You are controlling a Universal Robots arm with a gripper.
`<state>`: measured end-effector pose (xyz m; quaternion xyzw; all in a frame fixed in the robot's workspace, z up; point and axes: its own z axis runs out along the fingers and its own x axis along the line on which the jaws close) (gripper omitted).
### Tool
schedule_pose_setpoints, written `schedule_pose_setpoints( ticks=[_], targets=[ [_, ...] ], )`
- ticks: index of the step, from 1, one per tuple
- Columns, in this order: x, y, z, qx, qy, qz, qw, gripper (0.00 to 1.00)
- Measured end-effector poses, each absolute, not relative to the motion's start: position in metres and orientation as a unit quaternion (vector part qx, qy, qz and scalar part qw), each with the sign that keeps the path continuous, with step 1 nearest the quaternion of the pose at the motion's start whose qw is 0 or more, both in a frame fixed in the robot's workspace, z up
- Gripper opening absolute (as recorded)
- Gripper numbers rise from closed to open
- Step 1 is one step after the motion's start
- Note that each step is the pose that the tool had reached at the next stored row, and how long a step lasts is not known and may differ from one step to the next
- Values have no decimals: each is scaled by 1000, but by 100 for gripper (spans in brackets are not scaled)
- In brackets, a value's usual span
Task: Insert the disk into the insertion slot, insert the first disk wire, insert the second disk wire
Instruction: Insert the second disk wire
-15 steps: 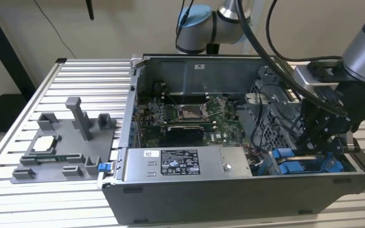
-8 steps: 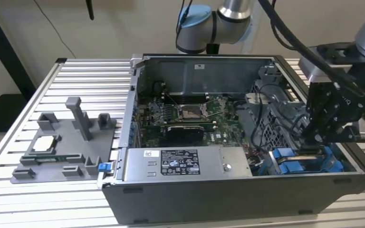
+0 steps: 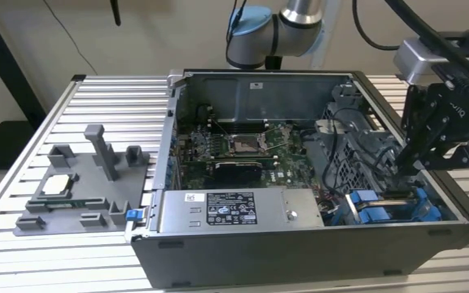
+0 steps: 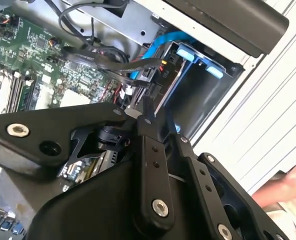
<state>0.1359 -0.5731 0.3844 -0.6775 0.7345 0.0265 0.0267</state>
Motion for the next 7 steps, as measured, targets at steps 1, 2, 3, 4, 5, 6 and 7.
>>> schedule_pose_setpoints(
  ticks=[1,2,3,4,5,6,7],
  targets=[
    [136,-573,385,-677,735,26,27,100],
    [136,-573,385,-677,735,27,27,100],
    [136,-573,385,-677,735,27,27,100],
    [136,-573,385,-677,735,26,27,100],
    [136,-573,385,-677,735,26,27,100],
    [136,-573,385,-677,735,26,27,100],
    [136,-573,385,-677,735,26,27,100]
  ],
)
